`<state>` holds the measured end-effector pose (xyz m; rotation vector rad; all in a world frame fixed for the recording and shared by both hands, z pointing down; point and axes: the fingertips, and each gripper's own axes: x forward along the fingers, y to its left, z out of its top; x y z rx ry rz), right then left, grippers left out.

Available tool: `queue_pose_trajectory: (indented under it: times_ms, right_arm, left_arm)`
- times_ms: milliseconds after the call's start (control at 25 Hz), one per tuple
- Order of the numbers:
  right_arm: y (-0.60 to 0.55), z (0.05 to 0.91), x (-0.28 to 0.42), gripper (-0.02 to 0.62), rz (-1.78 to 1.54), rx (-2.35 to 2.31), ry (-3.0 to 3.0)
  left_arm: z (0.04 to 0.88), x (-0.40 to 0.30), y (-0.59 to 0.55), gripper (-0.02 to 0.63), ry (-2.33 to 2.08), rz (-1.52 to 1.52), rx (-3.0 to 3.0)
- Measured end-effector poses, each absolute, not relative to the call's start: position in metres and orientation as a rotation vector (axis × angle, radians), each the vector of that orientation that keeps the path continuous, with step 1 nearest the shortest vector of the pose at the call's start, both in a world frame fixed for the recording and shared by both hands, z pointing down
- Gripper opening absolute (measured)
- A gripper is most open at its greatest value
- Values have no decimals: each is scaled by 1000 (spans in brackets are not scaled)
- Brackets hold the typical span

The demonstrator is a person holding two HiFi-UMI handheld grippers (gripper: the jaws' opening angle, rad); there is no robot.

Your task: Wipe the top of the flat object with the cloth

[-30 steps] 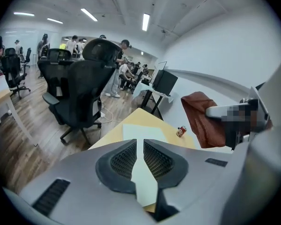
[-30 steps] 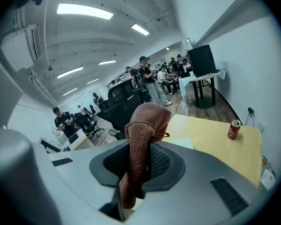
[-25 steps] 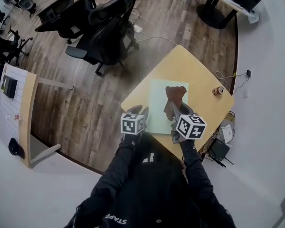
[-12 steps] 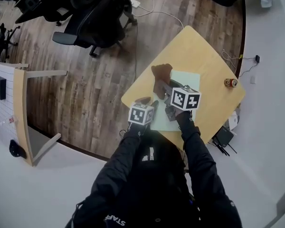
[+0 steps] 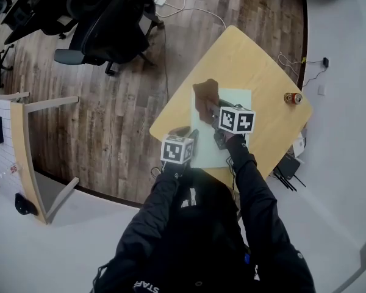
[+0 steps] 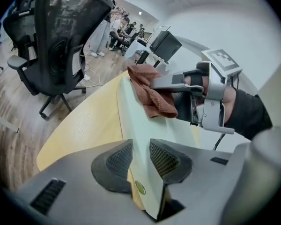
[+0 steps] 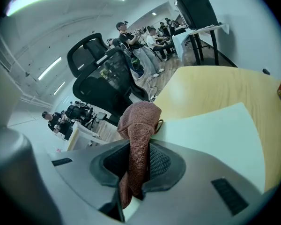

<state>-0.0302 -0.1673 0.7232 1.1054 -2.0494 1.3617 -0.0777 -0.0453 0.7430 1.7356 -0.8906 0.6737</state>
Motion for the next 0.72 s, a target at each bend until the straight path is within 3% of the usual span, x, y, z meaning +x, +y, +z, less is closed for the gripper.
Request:
queue_pose_trajectory:
  times_ms: [720]
  right_arm:
    - [-170,726,102,95,1279,1305,-1937]
  left_arm:
    - [742,-73,-45,133,-916,732,1724]
